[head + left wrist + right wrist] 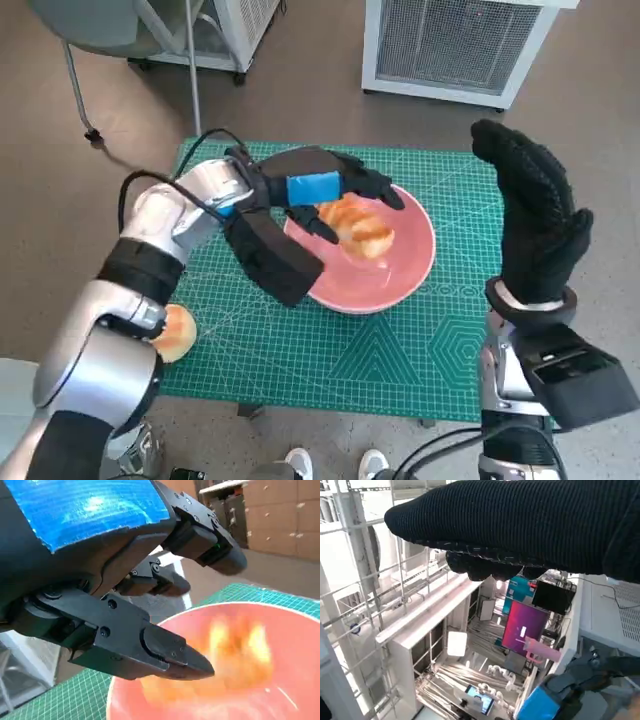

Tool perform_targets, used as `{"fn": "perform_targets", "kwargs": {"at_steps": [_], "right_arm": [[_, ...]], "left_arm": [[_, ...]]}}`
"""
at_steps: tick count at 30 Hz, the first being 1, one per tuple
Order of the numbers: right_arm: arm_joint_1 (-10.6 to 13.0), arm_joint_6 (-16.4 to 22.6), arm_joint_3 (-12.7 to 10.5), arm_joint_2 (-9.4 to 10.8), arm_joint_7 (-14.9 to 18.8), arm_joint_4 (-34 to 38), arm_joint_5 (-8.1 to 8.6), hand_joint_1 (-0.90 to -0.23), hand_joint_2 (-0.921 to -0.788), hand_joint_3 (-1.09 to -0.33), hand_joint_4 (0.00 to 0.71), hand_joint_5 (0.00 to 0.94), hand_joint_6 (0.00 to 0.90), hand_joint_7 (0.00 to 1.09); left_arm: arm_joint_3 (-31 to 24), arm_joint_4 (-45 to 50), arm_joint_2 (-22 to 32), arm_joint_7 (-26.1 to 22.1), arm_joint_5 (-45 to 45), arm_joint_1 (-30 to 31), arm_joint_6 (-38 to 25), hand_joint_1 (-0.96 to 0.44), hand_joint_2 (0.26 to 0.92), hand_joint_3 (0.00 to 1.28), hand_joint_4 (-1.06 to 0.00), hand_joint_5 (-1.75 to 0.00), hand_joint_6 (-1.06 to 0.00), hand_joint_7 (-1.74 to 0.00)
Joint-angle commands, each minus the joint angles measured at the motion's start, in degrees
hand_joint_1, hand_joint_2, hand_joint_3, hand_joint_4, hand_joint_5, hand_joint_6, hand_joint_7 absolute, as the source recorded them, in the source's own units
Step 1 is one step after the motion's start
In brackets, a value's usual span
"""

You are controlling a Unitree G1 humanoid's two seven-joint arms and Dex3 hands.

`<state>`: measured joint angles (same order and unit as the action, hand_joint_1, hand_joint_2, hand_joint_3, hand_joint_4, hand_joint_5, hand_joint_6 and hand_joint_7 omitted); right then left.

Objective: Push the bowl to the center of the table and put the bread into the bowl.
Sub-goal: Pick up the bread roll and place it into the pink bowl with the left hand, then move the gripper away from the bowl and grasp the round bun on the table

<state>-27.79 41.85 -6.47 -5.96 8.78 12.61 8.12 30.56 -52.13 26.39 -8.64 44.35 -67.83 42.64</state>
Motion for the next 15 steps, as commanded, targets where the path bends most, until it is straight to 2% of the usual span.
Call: {"fn": "perform_targets", "kwargs": {"at_steps": [1,8,15], "right_arm": [[1.71,-0.72,0.07,0.57,-0.79,-0.33,-0.9,-0.524,-0.921,-0.778,0.292,0.008,-0.001,0.65],[1.67,-0.88,0.03,0.58,-0.76,-0.22,-0.86,-0.524,-0.921,-0.778,0.292,0.008,-0.001,0.65],[2.02,-1.06,0.14,0.58,-0.51,-0.56,-0.58,-0.515,-0.921,-0.781,0.292,0.007,-0.001,0.65]], "left_arm": [[-3.38,8.45,5.75,-1.01,-2.63,3.24,1.13,-0.1,0.85,0.01,-0.17,0.0,-0.29,-0.1],[-11.37,19.02,14.01,-6.99,-13.84,10.94,3.61,-0.23,0.825,0.0,-0.11,0.0,-0.24,-0.07],[-18.54,21.17,21.79,-10.7,-24.55,18.78,8.81,-0.21,0.815,0.0,-0.12,-0.01,-0.25,-0.07]]}}
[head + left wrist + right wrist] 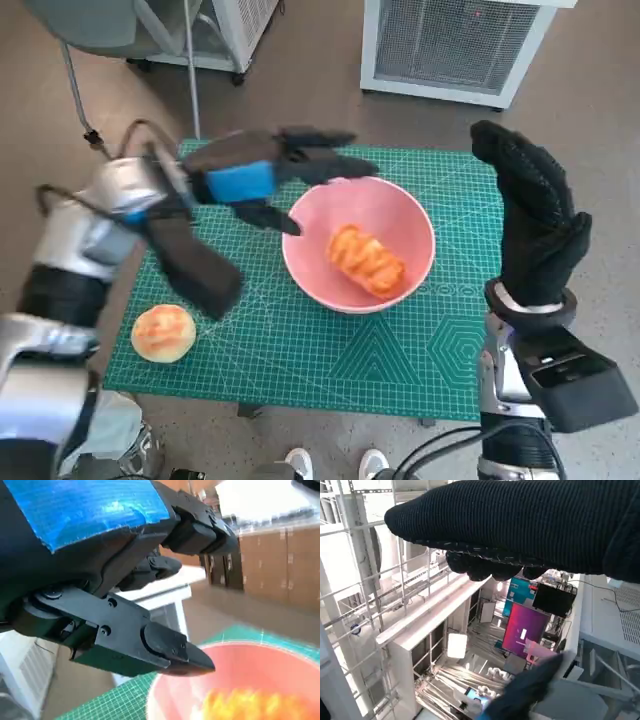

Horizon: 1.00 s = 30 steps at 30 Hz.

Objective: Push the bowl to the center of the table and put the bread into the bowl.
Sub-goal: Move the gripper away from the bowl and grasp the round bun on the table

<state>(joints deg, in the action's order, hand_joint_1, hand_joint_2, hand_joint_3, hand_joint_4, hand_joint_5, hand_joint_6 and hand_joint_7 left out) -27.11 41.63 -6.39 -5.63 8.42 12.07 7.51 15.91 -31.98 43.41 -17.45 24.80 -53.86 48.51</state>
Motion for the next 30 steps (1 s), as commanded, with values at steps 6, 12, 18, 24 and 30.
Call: {"fn": "perform_targets", "kwargs": {"at_steps": [6,12,18,24,30], "right_arm": [[1.42,-0.99,0.31,0.31,0.52,0.13,1.03,-0.513,-0.921,-0.783,0.291,0.007,-0.001,0.65],[1.22,-1.39,0.64,0.27,1.0,0.23,1.86,-0.513,-0.921,-0.785,0.29,0.006,-0.001,0.66],[0.84,-2.02,0.9,0.35,1.23,0.31,2.05,-0.513,-0.921,-0.787,0.289,0.005,-0.001,0.67],[0.42,-2.53,1.25,0.44,1.58,0.49,2.02,-0.513,-0.921,-0.79,0.288,0.005,-0.001,0.67],[0.06,-3.29,1.62,0.51,2.13,0.49,2.32,-0.508,-0.921,-0.794,0.289,0.005,-0.001,0.67]], "left_arm": [[-9.82,2.96,11.52,-4.72,-11.46,13.08,4.89,-0.19,0.802,0.0,-0.16,-0.02,-0.29,-0.08],[-14.46,6.22,17.74,-9.27,-15.74,22.41,2.23,-0.17,0.786,0.0,-0.18,-0.02,-0.31,-0.09],[-18.92,12.51,22.54,-15.4,-20.79,32.31,-4.4,-0.16,0.767,0.0,-0.19,-0.01,-0.35,-0.09],[-24.06,20.67,24.66,-19.46,-22.78,41.52,-14.25,-0.11,0.765,0.0,-0.2,-0.01,-0.37,-0.07],[-27.31,25.93,23.87,-21.08,-21.97,47.29,-20.27,-0.06,0.763,0.0,-0.2,0.0,-0.37,-0.05]]}}
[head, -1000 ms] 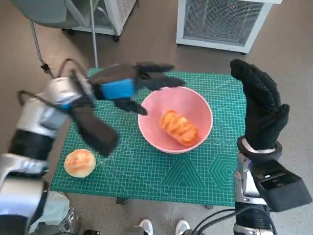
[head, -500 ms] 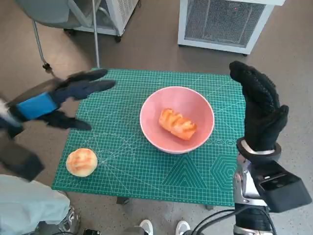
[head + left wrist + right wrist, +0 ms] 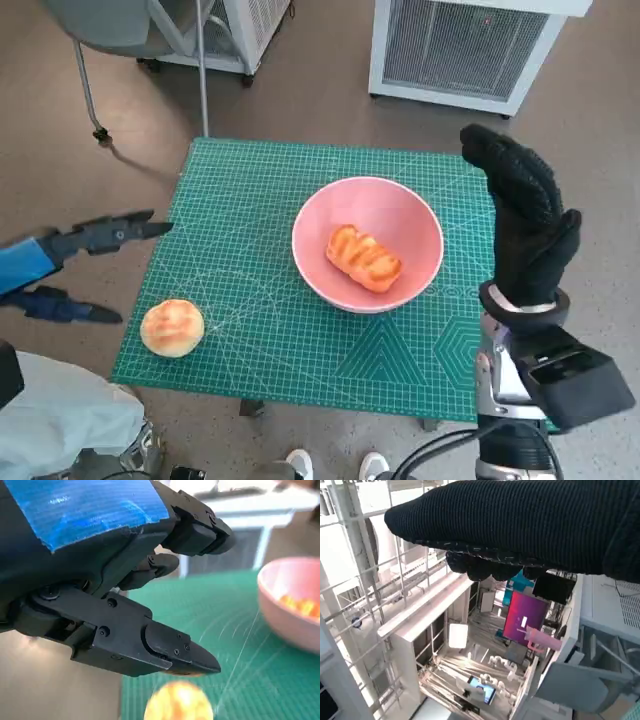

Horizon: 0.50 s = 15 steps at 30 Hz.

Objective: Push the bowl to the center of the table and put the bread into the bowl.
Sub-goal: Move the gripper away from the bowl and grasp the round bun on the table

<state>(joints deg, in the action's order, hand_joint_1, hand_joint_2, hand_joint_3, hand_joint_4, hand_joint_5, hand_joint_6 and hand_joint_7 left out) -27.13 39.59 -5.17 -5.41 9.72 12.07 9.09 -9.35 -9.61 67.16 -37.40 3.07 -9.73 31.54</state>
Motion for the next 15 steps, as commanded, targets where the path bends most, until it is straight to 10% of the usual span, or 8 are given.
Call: {"fn": "perform_targets", "kwargs": {"at_steps": [1,15], "right_arm": [[0.04,-1.36,0.48,0.31,0.9,0.42,0.76,-0.508,-0.921,-0.795,0.29,0.006,-0.001,0.67],[-0.16,-2.38,0.58,0.0,2.2,0.06,1.64,-0.513,-0.921,-0.801,0.29,0.006,-0.001,0.67]], "left_arm": [[-2.16,3.94,-0.04,-1.29,0.14,3.75,-3.73,-0.06,0.763,0.0,-0.2,0.0,-0.37,-0.05],[2.52,2.88,-2.49,-2.86,4.37,4.16,-5.74,-0.02,0.763,0.0,-0.18,0.0,-0.38,-0.02]]}}
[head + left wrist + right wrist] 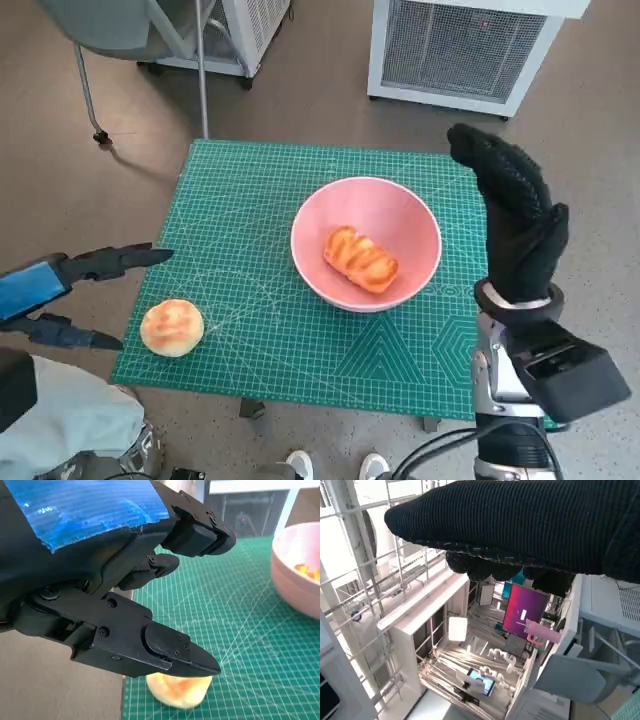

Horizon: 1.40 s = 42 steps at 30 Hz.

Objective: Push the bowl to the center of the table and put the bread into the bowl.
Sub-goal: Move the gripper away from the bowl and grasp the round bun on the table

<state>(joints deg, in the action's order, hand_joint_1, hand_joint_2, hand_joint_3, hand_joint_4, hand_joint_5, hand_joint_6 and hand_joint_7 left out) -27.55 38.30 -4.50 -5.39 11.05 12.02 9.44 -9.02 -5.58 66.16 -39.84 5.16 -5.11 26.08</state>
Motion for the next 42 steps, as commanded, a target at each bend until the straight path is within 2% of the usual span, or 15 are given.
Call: {"fn": "perform_targets", "kwargs": {"at_steps": [1,7,13,25,31,32,34,35,36,38,42], "right_arm": [[0.28,-1.13,-0.12,-0.04,0.93,0.06,1.32,-0.513,-0.921,-0.801,0.29,0.006,-0.001,0.67],[0.51,-1.39,-0.33,-0.31,1.31,-0.31,1.65,-0.514,-0.921,-0.8,0.29,0.006,-0.001,0.67],[0.91,-1.3,-0.5,-0.62,1.48,-0.72,1.8,-0.516,-0.921,-0.799,0.291,0.006,-0.001,0.67],[1.23,-1.21,-0.95,-0.97,1.38,-0.85,1.63,-0.51,-0.921,-0.797,0.292,0.007,-0.001,0.67],[1.25,-1.04,-1.1,-0.93,1.19,-0.75,1.32,-0.507,-0.921,-0.798,0.292,0.007,-0.001,0.67],[1.24,-1.02,-1.13,-0.92,1.18,-0.74,1.29,-0.51,-0.921,-0.797,0.292,0.007,-0.001,0.67],[1.29,-1.01,-1.18,-0.88,1.11,-0.82,1.22,-0.512,-0.921,-0.796,0.292,0.007,-0.001,0.67],[1.28,-0.96,-1.19,-0.84,1.07,-0.79,1.16,-0.513,-0.921,-0.796,0.293,0.007,-0.001,0.67],[1.27,-0.93,-1.19,-0.81,1.03,-0.76,1.12,-0.514,-0.921,-0.795,0.293,0.007,-0.001,0.67],[1.27,-0.84,-1.22,-0.75,0.99,-0.71,1.08,-0.515,-0.921,-0.795,0.292,0.007,-0.001,0.68],[1.26,-0.75,-1.26,-0.62,0.92,-0.66,1.08,-0.516,-0.921,-0.794,0.293,0.007,-0.001,0.68]], "left_arm": [[2.62,-1.43,-1.69,-0.31,2.77,-0.65,-0.21,-0.01,0.762,0.0,-0.18,0.0,-0.38,-0.02],[6.73,-5.7,-4.88,1.76,7.49,-3.29,1.72,-0.01,0.767,0.0,-0.16,0.0,-0.37,-0.01],[12.06,-13.94,-8.59,4.12,13.07,-6.8,4.26,-0.01,0.782,0.01,-0.14,0.0,-0.35,0.0],[18.79,-25.72,-12.07,7.37,20.11,-12.21,6.88,0.0,0.805,0.01,-0.15,-0.01,-0.35,-0.01],[21.57,-28.58,-12.53,10.19,23.7,-13.77,7.87,0.0,0.847,0.02,-0.29,-0.04,-0.46,-0.07],[21.97,-28.85,-12.5,10.74,24.33,-14.0,8.05,0.0,0.866,0.02,-0.36,-0.06,-0.51,-0.09],[22.89,-29.44,-12.41,12.24,26.0,-14.5,8.48,-0.01,0.89,0.02,-0.47,-0.07,-0.52,-0.2],[23.34,-29.75,-12.36,13.21,26.94,-14.75,8.66,-0.01,0.901,0.03,-0.53,-0.13,-0.5,-0.35],[23.65,-30.01,-12.32,13.94,27.61,-14.94,8.82,-0.01,0.908,0.1,-0.52,-0.56,-0.48,-0.72],[24.29,-30.62,-12.17,15.96,29.07,-15.32,9.3,0.0,0.914,0.16,-0.53,-0.94,-0.47,-1.03],[24.98,-31.62,-11.4,19.7,30.87,-16.06,11.13,0.0,0.919,0.16,-0.57,-1.22,-0.5,-1.22]]}}
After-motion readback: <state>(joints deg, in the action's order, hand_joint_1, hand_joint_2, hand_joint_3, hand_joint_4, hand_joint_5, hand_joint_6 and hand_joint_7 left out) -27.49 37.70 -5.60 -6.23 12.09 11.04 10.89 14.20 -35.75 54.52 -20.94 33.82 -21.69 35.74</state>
